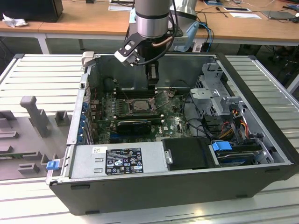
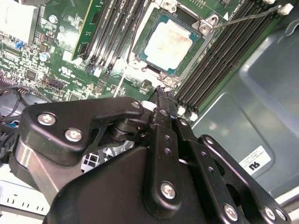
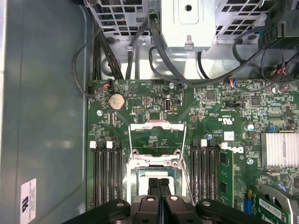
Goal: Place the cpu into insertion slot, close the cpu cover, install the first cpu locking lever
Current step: 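Place the cpu into insertion slot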
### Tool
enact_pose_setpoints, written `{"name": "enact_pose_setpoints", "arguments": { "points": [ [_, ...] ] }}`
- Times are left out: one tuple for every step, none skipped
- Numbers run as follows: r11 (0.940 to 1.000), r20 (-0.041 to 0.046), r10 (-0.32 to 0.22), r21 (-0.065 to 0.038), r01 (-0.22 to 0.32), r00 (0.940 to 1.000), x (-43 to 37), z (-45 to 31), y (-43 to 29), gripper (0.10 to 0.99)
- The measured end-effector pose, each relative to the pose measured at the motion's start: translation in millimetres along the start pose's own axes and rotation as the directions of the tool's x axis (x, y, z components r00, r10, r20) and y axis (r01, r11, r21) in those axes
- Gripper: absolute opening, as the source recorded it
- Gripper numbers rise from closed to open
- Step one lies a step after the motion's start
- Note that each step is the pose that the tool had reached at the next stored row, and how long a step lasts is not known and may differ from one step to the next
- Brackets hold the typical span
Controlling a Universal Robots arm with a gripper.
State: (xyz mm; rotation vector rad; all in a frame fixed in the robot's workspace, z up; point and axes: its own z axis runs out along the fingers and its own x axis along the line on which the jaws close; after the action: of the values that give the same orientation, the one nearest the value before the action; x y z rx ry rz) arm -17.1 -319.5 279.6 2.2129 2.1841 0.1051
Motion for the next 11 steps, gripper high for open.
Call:
{"name": "enact_pose_setpoints", "arguments": {
  "points": [
    [1.0000, -0.0003, 0.000, 0.000, 0.000, 1.0000, 0.1, 0.0, 2.0, 0.106],
    [1.0000, -0.0001, 0.000, 0.000, 0.000, 1.0000, 0.1, -0.1, 3.8, 0.106],
    [1.0000, 0.0000, 0.000, 0.000, 0.000, 1.0000, 0.1, -0.1, 4.4, 0.106],
    [1.0000, 0.0000, 0.000, 0.000, 0.000, 1.0000, 0.1, -0.1, 4.7, 0.106],
    [1.0000, 0.0000, 0.000, 0.000, 0.000, 1.0000, 0.1, 0.0, 5.1, 0.106],
    [1.0000, 0.0000, 0.000, 0.000, 0.000, 1.0000, 0.1, 0.0, 5.4, 0.106],
    [1.0000, 0.0000, 0.000, 0.000, 0.000, 1.0000, 0.1, 0.1, 7.0, 0.106],
    [1.0000, 0.0001, 0.000, 0.000, 0.000, 1.0000, 0.2, 0.0, 7.7, 0.106],
    [1.0000, 0.0002, 0.000, 0.000, 0.000, 1.0000, 0.3, -0.6, 7.7, 0.106],
    [1.0000, 0.0001, 0.000, 0.000, 0.000, 1.0000, 0.3, -1.5, 7.8, 0.106],
    [1.0000, 0.0000, 0.000, 0.000, 0.000, 1.0000, 0.4, -2.6, 7.9, 0.106]
  ]
}}
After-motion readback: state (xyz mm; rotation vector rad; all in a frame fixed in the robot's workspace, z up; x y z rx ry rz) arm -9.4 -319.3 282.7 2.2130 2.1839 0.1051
